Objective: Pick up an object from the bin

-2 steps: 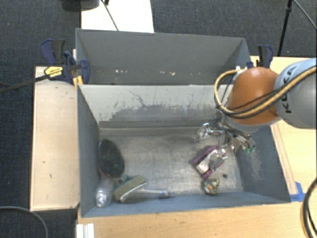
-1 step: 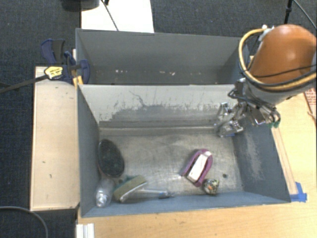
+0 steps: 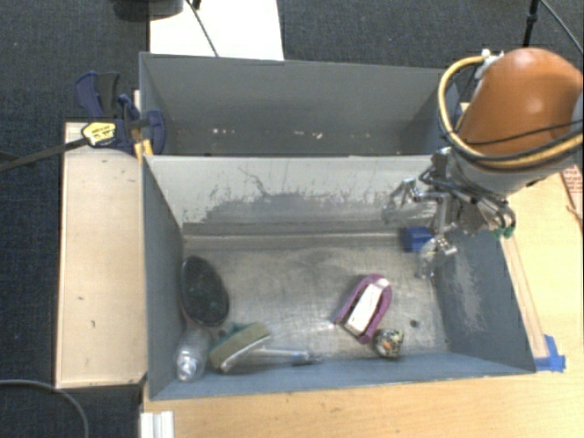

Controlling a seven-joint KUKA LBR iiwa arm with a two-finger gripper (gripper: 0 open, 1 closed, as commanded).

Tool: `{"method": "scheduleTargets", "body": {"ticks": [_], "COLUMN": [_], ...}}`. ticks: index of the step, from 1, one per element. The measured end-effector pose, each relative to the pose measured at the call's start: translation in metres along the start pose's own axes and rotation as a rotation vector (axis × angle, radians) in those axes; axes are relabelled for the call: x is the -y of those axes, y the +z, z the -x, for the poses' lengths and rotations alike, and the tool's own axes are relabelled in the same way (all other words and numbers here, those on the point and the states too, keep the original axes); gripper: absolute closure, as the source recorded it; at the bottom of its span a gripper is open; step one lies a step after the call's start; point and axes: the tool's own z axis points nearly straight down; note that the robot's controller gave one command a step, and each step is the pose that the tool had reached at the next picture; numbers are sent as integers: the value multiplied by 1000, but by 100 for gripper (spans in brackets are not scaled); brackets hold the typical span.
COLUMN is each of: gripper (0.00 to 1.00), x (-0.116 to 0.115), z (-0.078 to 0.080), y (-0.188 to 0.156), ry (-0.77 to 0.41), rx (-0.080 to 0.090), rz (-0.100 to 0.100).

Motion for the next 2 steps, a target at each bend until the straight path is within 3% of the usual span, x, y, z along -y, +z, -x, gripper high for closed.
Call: {"method": "scheduleTargets", "body": {"ticks": [1,2], "gripper": [0,100], "x": [-45,-43], "z": [-46,-43], "y": [145,140], "ry": [82,84], "rx": [-10,1], "rz": [4,1]}}
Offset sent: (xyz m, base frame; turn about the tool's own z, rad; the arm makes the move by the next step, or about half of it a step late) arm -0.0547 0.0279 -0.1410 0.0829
